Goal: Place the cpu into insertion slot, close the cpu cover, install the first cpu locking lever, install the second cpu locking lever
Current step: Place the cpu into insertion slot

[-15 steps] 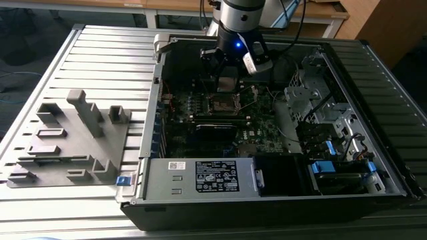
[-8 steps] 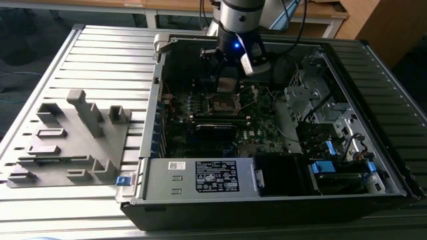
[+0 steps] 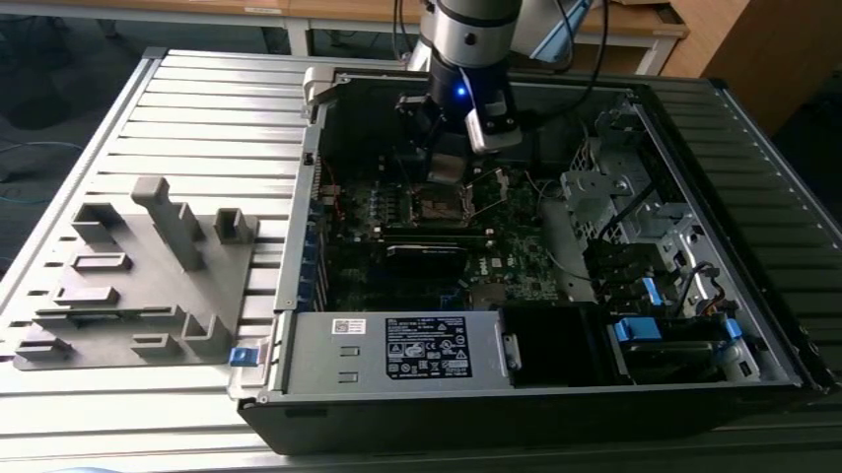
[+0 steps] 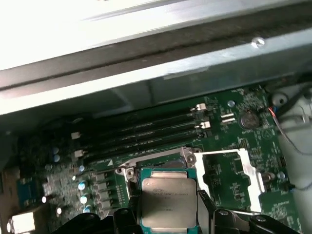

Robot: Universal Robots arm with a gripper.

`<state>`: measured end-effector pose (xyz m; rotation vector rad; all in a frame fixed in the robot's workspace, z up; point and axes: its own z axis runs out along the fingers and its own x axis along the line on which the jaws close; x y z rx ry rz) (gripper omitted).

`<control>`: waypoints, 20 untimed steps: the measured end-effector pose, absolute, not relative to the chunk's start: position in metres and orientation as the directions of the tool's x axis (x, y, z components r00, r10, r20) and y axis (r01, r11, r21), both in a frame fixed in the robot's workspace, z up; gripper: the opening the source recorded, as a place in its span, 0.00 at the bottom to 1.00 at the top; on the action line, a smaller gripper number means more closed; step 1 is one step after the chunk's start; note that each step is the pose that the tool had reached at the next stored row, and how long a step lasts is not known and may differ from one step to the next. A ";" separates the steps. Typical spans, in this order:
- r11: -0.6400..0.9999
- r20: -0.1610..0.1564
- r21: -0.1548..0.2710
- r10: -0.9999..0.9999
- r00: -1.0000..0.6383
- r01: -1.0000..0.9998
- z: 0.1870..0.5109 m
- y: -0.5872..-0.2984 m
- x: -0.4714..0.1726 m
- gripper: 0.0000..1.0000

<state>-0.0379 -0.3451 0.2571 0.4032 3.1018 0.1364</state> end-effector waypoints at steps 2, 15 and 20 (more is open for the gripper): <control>0.953 0.001 0.088 0.291 -0.957 0.290 0.256 -0.345 -0.038 0.54; 0.902 0.001 0.088 0.425 -0.905 0.423 0.255 -0.345 -0.038 0.54; 0.859 0.001 0.088 0.506 -0.863 0.504 0.254 -0.345 -0.038 0.54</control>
